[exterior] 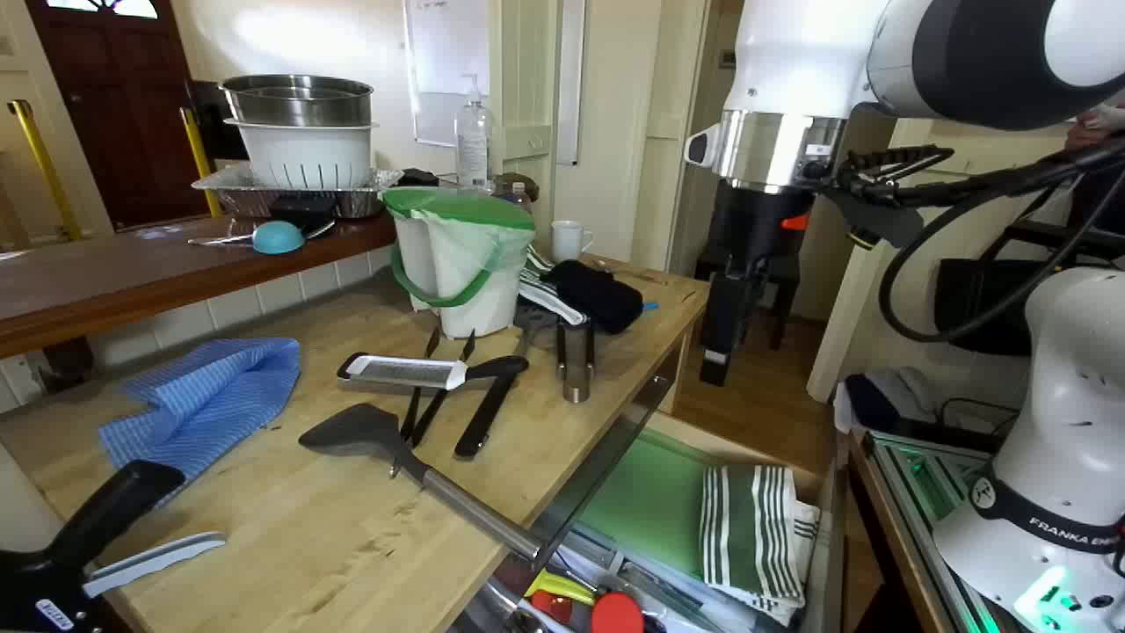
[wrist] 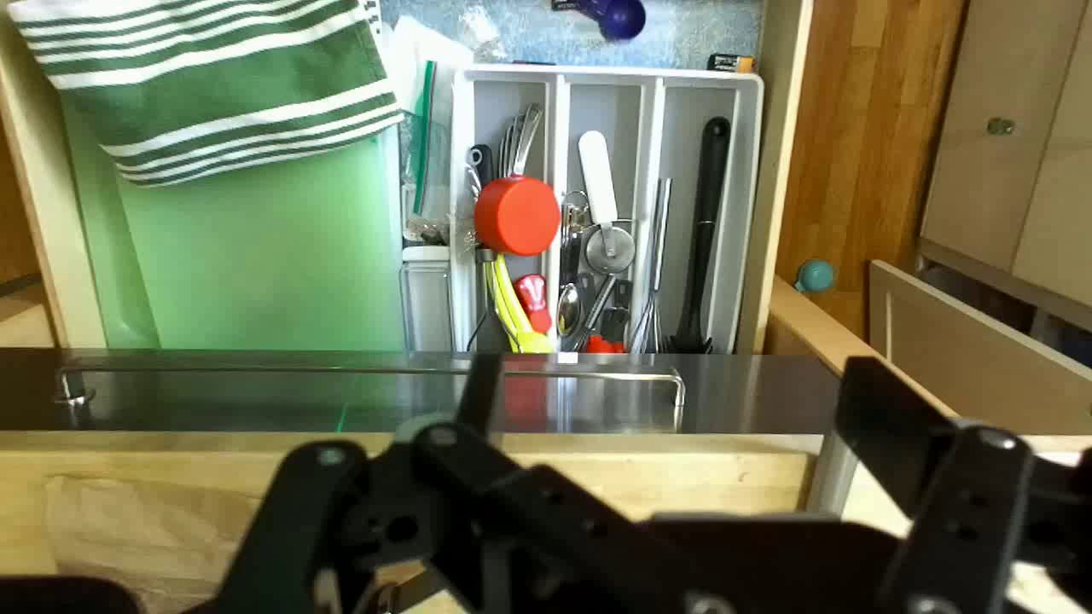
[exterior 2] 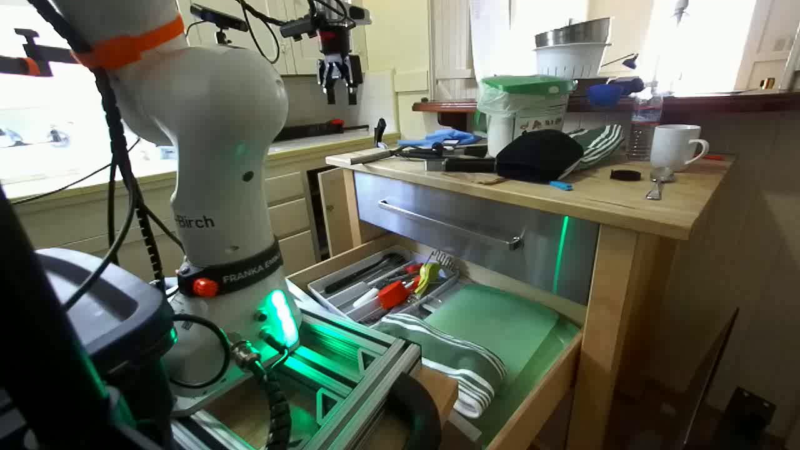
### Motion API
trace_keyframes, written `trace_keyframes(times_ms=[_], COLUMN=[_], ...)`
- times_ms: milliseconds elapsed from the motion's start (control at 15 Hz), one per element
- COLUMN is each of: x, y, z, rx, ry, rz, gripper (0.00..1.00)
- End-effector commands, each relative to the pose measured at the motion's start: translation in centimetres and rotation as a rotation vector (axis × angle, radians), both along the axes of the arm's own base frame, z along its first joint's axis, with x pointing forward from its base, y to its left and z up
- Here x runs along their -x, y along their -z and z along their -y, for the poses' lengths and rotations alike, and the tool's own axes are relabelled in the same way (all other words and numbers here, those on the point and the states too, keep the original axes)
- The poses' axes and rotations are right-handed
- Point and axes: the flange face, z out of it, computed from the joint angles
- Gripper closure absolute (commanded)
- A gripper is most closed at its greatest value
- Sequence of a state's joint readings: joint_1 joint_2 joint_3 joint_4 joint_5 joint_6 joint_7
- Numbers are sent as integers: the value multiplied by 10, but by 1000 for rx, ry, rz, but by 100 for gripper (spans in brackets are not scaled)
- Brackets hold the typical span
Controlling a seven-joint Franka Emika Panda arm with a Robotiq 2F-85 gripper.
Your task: Pick up the object from the drawer and put it on top of the cabinet
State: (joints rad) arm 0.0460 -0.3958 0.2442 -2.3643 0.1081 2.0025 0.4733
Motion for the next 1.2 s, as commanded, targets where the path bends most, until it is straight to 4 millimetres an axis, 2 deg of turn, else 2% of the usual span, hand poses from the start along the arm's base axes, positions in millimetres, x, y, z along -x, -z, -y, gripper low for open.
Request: trace_keyframes(times_ms=[0, 333, 600, 800, 1133], x=[0, 17, 36, 57, 90], y=[0, 11, 34, 65, 128], z=[0, 21, 41, 43, 31], rx=[0, -57, -55, 36, 202], ry=[0, -56, -123, -135, -158], rz=[-1, -1, -31, -24, 83], gripper=[0, 0, 0, 0, 0])
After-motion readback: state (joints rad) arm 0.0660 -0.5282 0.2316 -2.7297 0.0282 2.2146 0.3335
